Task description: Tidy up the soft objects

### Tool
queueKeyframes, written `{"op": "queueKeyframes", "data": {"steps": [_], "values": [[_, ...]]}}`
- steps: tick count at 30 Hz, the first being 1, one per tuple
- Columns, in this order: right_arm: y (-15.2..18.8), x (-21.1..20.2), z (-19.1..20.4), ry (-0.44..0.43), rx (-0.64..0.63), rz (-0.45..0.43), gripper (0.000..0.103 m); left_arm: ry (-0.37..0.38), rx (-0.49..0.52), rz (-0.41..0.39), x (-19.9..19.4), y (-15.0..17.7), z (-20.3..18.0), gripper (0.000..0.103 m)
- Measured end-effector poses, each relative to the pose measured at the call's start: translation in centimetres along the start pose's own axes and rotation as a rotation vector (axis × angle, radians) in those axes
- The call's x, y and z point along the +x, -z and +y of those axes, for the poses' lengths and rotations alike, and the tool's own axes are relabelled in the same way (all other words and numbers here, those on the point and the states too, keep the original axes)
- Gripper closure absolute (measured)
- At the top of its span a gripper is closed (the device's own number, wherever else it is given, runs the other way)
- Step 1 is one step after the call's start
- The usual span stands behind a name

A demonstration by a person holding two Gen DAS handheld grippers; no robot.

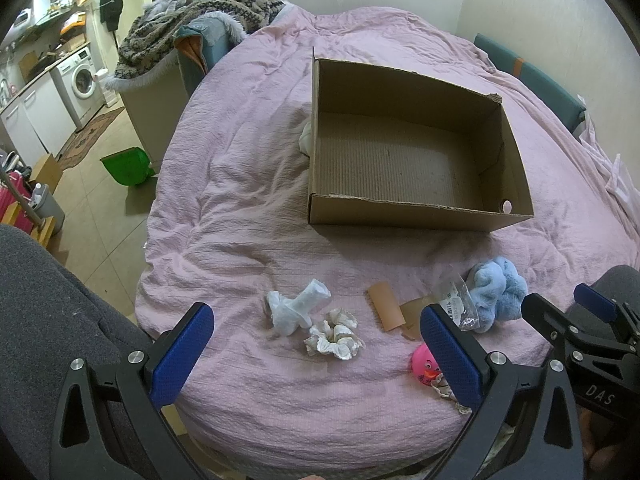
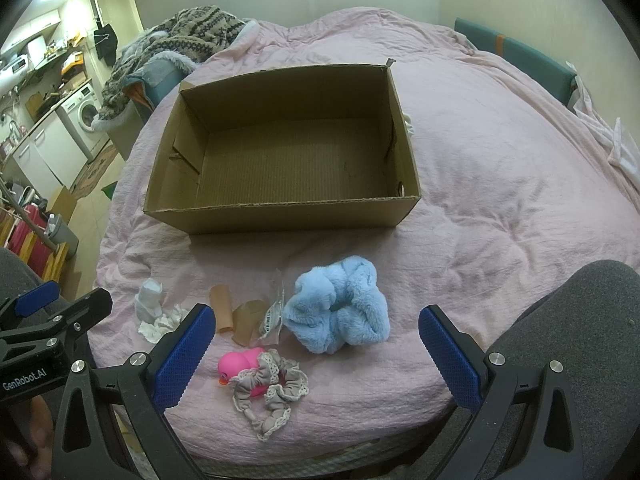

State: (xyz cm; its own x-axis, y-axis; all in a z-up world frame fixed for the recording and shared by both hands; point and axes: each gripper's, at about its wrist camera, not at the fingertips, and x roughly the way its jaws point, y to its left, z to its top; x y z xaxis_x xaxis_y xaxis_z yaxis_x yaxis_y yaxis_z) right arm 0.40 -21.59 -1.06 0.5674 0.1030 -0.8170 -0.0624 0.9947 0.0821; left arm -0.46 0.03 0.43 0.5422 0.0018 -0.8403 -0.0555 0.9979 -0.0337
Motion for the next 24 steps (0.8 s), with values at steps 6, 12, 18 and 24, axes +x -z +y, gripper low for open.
{"op": "queueKeyframes", "data": {"steps": [6,12,18,24], "values": [[0.00,0.04,0.00,0.001,-0.001,0.000,0.000,0.000,0.002,-0.001,0.02,0.01,-0.01,0.000],[-0.01,0.08,-0.02,0.002,0.000,0.000,0.000,0.001,0.001,-0.001,-0.03,0.04,-0.01,0.000],[0.02,0.12,-0.06,0.003,0.001,0.001,0.000,-0.005,0.008,0.001,0.10,-0.11,0.19,0.000],[-0.02,0.18,-0.27,0.001,0.003,0.000,0.000,-0.009,0.008,0.000,0.38,-0.35,0.10,0.000]]}}
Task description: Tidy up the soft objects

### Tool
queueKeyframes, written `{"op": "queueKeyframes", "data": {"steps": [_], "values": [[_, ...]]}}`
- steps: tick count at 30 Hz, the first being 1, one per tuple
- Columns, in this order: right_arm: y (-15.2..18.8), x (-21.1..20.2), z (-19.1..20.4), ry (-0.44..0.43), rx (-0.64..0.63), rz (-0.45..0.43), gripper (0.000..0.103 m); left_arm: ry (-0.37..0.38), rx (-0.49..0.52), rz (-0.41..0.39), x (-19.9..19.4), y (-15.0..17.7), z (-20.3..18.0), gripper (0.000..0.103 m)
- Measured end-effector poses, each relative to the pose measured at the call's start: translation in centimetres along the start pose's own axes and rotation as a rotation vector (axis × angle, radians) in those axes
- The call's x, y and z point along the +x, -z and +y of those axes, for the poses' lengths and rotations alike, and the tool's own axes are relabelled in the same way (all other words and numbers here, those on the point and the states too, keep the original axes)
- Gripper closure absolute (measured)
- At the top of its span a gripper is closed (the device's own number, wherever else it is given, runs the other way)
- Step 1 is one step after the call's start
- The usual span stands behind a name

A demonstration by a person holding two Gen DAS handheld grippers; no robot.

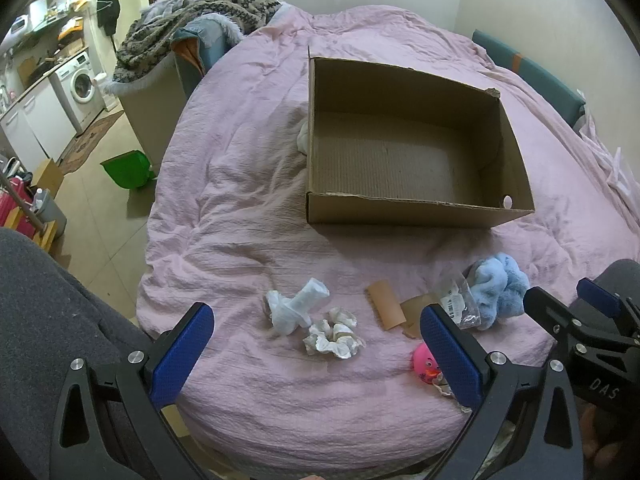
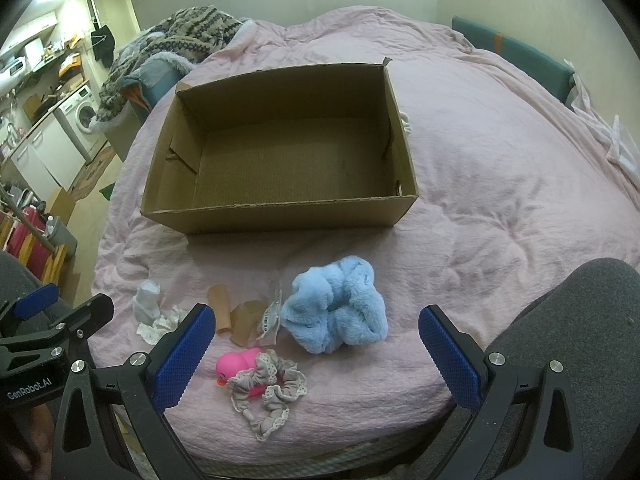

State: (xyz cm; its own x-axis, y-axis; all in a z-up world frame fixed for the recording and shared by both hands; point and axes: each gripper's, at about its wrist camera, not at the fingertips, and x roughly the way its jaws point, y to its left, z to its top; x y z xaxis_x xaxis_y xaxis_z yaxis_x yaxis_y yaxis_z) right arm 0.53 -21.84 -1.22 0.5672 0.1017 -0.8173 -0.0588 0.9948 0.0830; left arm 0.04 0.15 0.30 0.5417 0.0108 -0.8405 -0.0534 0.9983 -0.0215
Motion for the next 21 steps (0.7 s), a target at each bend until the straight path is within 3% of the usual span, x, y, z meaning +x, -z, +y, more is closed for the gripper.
{"op": "queueKeyframes", "data": {"steps": [13,16,21], "values": [[-0.1,0.0,-0.7,-0.013,0.028,0.027,0.000,0.007,-0.008,0.017,0.2,-0.1,0.1,0.000],[-1.3,0.6,-1.3,-0.068,0.064,0.074,0.000,0.027,-0.004,0.041,0.4,-0.9,0.2,0.000],[-3.5,1.1,-3.4,-0.145,0.142,0.134,0.000,-0.001,0.011,0.027,0.4,-2.8,0.6,0.000]]}}
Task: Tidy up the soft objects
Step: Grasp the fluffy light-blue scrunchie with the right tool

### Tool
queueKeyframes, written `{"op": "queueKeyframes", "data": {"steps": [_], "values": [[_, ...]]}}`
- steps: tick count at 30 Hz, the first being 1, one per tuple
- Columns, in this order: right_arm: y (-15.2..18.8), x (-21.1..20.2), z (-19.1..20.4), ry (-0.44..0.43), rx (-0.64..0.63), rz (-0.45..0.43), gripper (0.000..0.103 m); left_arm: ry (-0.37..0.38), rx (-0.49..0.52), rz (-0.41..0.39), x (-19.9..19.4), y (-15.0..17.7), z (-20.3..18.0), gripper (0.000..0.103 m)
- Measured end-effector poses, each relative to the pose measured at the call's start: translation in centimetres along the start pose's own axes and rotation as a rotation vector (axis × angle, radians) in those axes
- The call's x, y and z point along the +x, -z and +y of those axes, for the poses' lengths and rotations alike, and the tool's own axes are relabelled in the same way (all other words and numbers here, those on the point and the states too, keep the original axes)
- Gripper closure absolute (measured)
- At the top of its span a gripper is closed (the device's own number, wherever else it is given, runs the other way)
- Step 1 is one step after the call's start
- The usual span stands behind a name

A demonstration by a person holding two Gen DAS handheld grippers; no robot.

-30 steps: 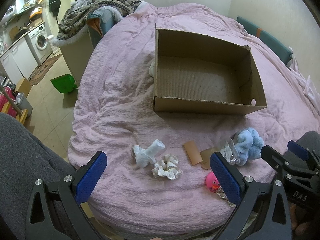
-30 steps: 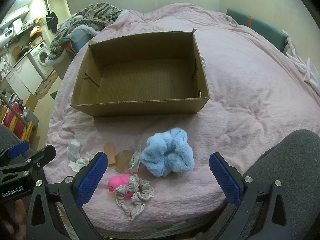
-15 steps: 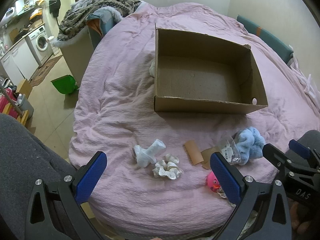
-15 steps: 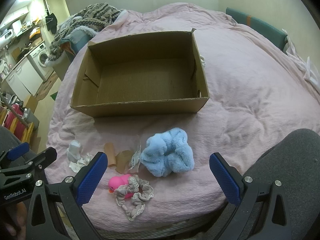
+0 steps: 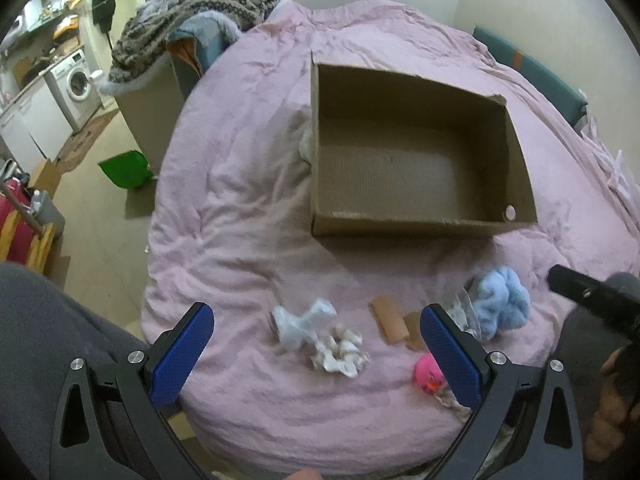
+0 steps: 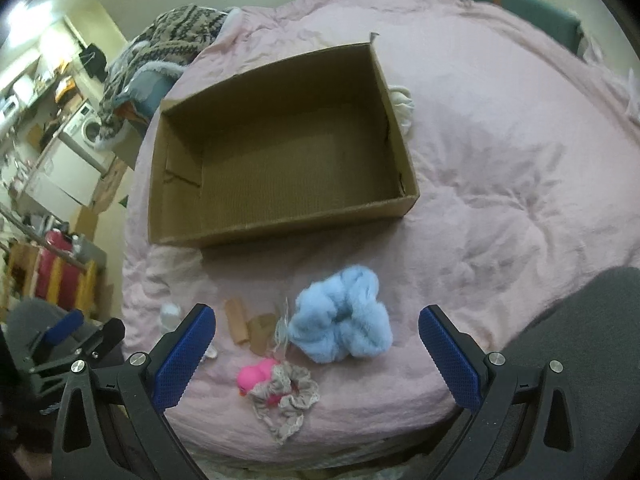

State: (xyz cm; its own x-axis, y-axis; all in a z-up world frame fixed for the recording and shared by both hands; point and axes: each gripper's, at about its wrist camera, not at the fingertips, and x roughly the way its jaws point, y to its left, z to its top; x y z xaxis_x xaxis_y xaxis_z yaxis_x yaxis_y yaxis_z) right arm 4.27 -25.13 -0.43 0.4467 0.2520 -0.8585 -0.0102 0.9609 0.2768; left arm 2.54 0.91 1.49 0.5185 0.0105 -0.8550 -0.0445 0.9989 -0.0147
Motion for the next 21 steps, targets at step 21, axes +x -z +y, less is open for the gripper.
{"op": "queueKeyframes", "data": {"steps": [21], "values": [[0.6,12.3,-2.8,-0.071,0.217,0.397,0.035,-0.015,-0.159,0.120,5.2,-2.4,5.4,0.000]]}}
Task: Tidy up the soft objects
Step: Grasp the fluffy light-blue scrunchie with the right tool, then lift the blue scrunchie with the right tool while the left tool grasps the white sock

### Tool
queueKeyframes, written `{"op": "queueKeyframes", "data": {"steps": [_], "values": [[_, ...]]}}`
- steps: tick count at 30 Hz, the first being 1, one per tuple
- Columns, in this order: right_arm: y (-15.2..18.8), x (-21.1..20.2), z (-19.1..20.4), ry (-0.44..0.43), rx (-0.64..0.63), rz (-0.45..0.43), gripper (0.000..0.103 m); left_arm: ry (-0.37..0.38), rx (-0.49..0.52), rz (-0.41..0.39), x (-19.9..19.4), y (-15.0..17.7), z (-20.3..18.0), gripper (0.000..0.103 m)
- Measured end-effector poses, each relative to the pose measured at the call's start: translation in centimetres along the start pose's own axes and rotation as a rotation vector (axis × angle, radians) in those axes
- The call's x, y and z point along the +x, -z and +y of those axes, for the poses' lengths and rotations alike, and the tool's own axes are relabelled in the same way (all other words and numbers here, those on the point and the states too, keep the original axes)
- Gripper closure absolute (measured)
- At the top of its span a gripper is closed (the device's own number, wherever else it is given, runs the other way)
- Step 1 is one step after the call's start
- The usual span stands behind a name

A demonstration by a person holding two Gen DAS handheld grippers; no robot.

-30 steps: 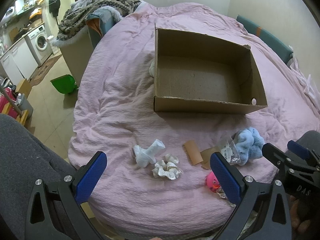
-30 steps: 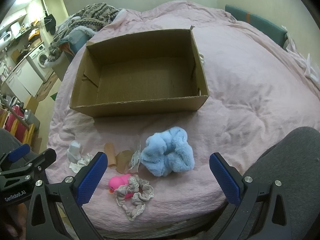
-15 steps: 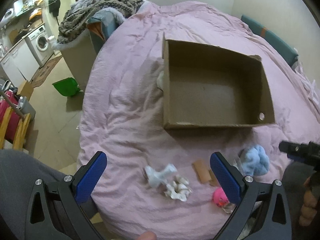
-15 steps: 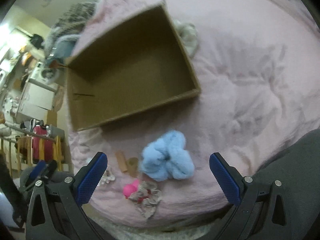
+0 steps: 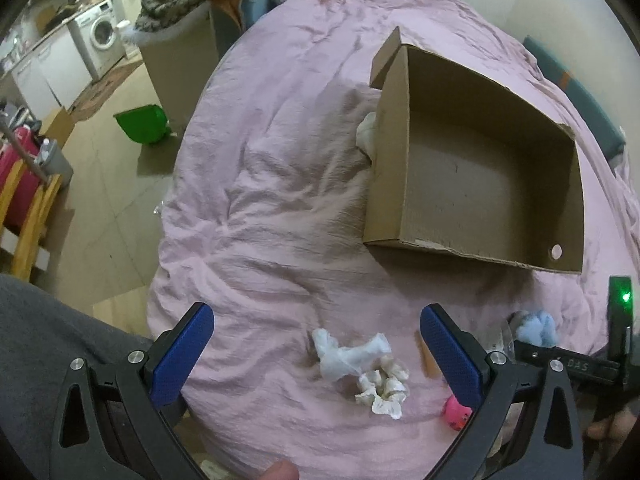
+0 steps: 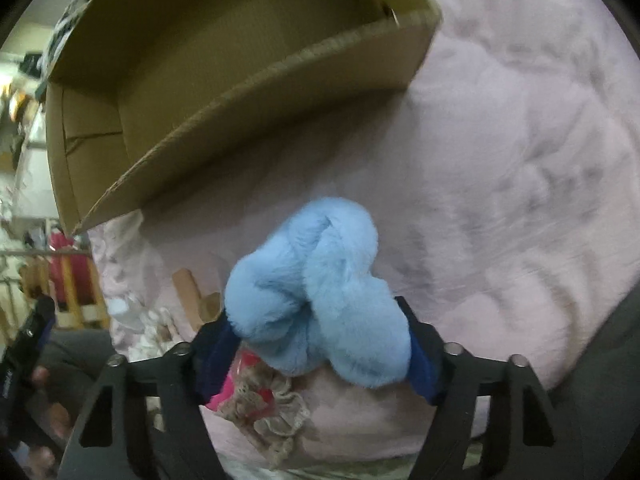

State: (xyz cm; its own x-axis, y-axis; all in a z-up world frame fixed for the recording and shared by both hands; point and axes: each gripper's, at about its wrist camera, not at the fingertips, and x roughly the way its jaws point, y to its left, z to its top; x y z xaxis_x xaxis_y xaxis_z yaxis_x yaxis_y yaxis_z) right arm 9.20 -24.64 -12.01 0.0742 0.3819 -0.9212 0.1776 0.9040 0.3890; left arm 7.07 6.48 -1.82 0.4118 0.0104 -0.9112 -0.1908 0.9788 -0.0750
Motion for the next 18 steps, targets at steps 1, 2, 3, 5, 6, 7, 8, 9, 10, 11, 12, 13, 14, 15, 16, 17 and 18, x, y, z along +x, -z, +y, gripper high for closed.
{"op": "queueKeyframes", "data": {"steps": [1,2,3,5,6,7,8,9,10,11,12,13,14,15,16,17,18], "values": [[0.1,0.3,-0.2,-0.025,0.010,0.006,0.048,0.010,-0.007,0.009,0.1,0.0,0.1,0.000],[0.1,0.5,-0.4,-0.045,0.020,0.013,0.059,0.023,-0.017,0.012,0.2,0.0,0.2,0.001],[0.1,0.5,-0.6,-0.059,0.028,0.014,0.063,0.027,-0.023,0.013,0.2,0.0,0.2,0.002],[0.0,0.0,-0.5,-0.069,0.026,-0.013,0.074,0.030,-0.024,0.017,0.2,0.0,0.2,0.003],[0.1,-0.5,-0.4,-0.070,0.015,-0.032,0.076,0.030,-0.024,0.020,0.3,0.0,0.1,0.003],[0.0,-1.1,-0.2,-0.072,0.003,-0.051,0.078,0.031,-0.025,0.024,0.3,0.0,0.2,0.003],[0.1,-1.8,0.1,-0.069,-0.014,-0.079,0.079,0.031,-0.028,0.028,0.4,0.0,0.3,0.004],[0.0,-2.8,-0.1,-0.073,-0.026,-0.105,0.079,0.031,-0.031,0.032,0.4,0.0,0.4,0.006],[-0.1,-3.6,0.0,-0.083,-0.037,-0.128,0.079,0.029,-0.036,0.038,0.5,0.0,0.5,0.007],[0.0,-4.5,0.2,-0.100,-0.051,-0.152,0.079,0.024,-0.040,0.041,0.6,0.0,0.6,0.007],[-0.2,-5.3,0.1,-0.130,-0.058,-0.168,0.079,0.016,-0.048,0.043,0.7,0.0,0.7,0.007],[-0.2,-5.9,0.1,-0.172,-0.061,-0.175,0.079,0.012,-0.058,0.047,0.8,0.0,0.9,0.008],[-0.3,-6.5,-0.1,-0.213,-0.066,-0.183,0.079,0.014,-0.063,0.051,0.9,0.0,0.9,0.008],[-0.3,-7.2,-0.2,-0.240,-0.073,-0.201,0.079,0.019,-0.069,0.061,1.1,0.0,1.0,0.008],[-0.1,-8.0,-0.2,-0.267,-0.088,-0.224,0.079,0.021,-0.070,0.069,1.3,0.0,1.0,0.008],[0.0,-8.5,-0.2,-0.293,-0.102,-0.243,0.079,0.022,-0.070,0.073,1.5,0.0,1.0,0.012],[0.3,-9.0,-0.2,-0.320,-0.111,-0.261,0.079,0.025,-0.067,0.085,1.8,0.1,0.9,0.014]]}}
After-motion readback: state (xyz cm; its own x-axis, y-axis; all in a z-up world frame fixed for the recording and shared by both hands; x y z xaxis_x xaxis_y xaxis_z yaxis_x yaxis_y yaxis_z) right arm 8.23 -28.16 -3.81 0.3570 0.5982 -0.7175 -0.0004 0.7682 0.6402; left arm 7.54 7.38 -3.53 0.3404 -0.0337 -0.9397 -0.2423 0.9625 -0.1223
